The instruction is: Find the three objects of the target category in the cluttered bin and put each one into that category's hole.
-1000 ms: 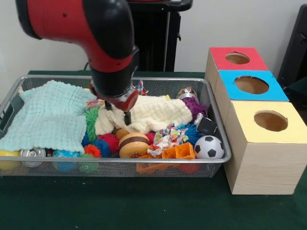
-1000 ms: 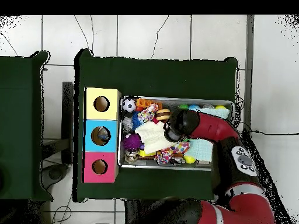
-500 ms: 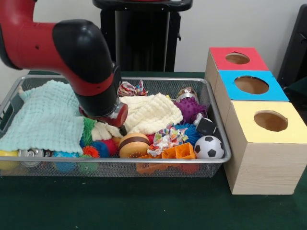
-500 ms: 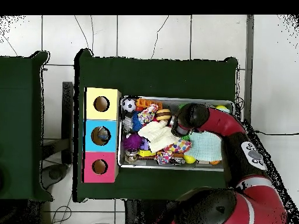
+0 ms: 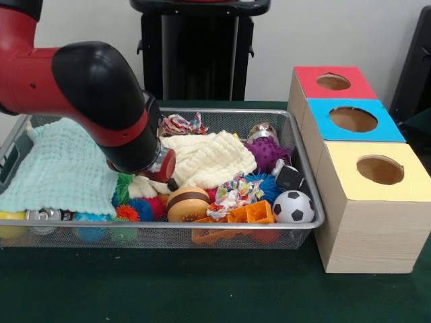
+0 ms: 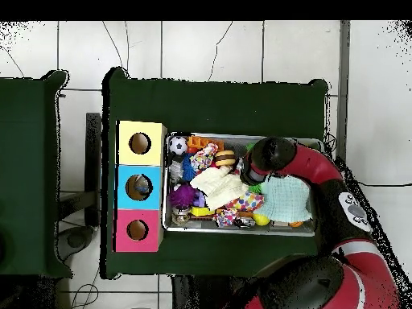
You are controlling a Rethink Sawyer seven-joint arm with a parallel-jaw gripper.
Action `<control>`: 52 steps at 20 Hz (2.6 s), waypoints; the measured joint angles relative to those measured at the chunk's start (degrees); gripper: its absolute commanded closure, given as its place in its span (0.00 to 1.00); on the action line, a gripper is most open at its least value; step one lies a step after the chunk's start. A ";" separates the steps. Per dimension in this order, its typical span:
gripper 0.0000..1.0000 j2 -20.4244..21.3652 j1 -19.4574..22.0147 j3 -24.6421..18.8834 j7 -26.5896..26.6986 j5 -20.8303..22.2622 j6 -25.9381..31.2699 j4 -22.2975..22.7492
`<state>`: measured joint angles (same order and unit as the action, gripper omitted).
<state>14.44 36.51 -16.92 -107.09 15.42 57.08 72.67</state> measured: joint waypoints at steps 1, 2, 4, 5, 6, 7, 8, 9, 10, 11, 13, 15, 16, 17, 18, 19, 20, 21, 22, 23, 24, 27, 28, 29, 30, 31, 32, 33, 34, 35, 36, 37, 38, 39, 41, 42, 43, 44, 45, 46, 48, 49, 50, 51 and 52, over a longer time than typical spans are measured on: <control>0.00 -0.04 0.05 -0.09 0.00 0.06 0.14 -0.05; 0.00 -0.05 0.08 -0.17 0.00 0.13 0.28 -0.09; 0.00 0.05 -0.03 -0.21 0.00 0.42 0.34 -0.09; 0.00 0.12 -0.10 -0.20 0.00 0.54 0.34 -0.09; 0.00 0.35 -0.38 -0.17 0.00 0.93 0.33 -0.02; 0.00 0.57 -0.64 -0.12 0.00 1.23 0.31 0.07; 0.00 0.97 -1.11 0.06 0.00 1.73 0.27 0.26; 0.00 1.47 -1.77 0.36 0.00 2.29 0.25 0.49; 0.00 1.91 -2.42 0.67 0.00 2.80 0.20 0.69; 0.00 2.42 -3.13 0.94 0.00 3.28 0.19 0.94; 0.00 3.90 -5.08 1.57 0.00 4.31 0.04 1.82; 0.00 6.10 -7.69 2.32 0.00 5.20 -0.58 3.51; 0.00 6.65 -8.25 2.46 0.00 5.27 -0.74 3.97; 0.00 7.55 -9.12 2.66 0.00 5.28 -0.97 4.71; 0.00 8.29 -9.76 2.79 0.00 5.28 -1.12 5.30; 0.00 9.24 -10.49 2.91 0.00 5.27 -1.13 6.07; 0.00 10.18 -11.13 3.01 0.00 5.22 -1.13 6.81; 0.00 11.49 -11.84 3.11 0.00 5.00 -1.12 7.84; 0.00 12.41 -12.25 3.17 0.00 4.80 -1.13 8.52; 0.00 13.33 -12.60 3.25 0.00 4.56 -1.13 9.18; 0.00 14.05 -12.83 3.31 0.00 4.38 -1.13 9.68; 0.00 16.83 -13.43 3.65 0.00 3.68 -1.12 11.50; 0.00 17.20 -13.46 3.69 0.00 3.57 -1.12 11.75; 0.00 17.86 -13.48 3.76 0.00 3.31 -1.13 12.17; 0.00 18.40 -13.46 3.84 0.00 3.06 -1.13 12.57; 0.00 18.83 -13.42 3.92 0.00 2.79 -1.12 12.91; 0.00 19.08 -13.33 3.96 0.00 2.56 -1.12 13.14; 0.00 19.33 -13.23 3.99 0.00 2.34 -1.12 13.38; 0.00 19.43 -12.95 3.99 0.00 2.05 -1.13 13.64; 0.00 19.42 -12.63 3.99 0.00 1.88 -1.13 13.87; 0.00 19.39 -12.35 3.99 0.00 1.82 -1.13 14.09; 0.00 19.35 -12.10 3.99 0.00 1.81 -1.13 14.26; 0.00 19.30 -11.84 3.99 0.00 1.81 -1.13 14.40; 0.00 19.23 -11.56 3.99 0.00 1.81 -1.13 14.51; 0.00 18.97 -10.85 3.99 0.00 1.84 -1.13 14.54; 0.00 18.77 -10.37 4.01 0.00 1.88 -1.13 14.52; 0.00 18.59 -9.96 3.99 0.00 1.88 -1.13 14.49; 0.00 18.45 -9.62 3.99 0.00 1.92 -1.12 14.44; 0.00 18.26 -9.17 3.98 0.00 1.92 -1.12 14.33; 0.00 18.09 -8.69 3.99 0.00 1.95 -1.11 14.19; 0.00 17.56 -7.24 3.98 0.00 2.02 -0.81 13.68; 0.00 17.40 -6.81 4.00 0.00 2.08 -0.65 13.49; 0.00 17.27 -6.49 4.00 0.00 2.12 -0.50 13.34; 0.00 17.12 -6.07 3.98 0.00 2.12 -0.27 13.13; 0.00 16.94 -5.45 3.99 0.00 2.20 0.15 12.80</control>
<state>31.39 31.07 -12.92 -107.09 17.62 57.23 85.47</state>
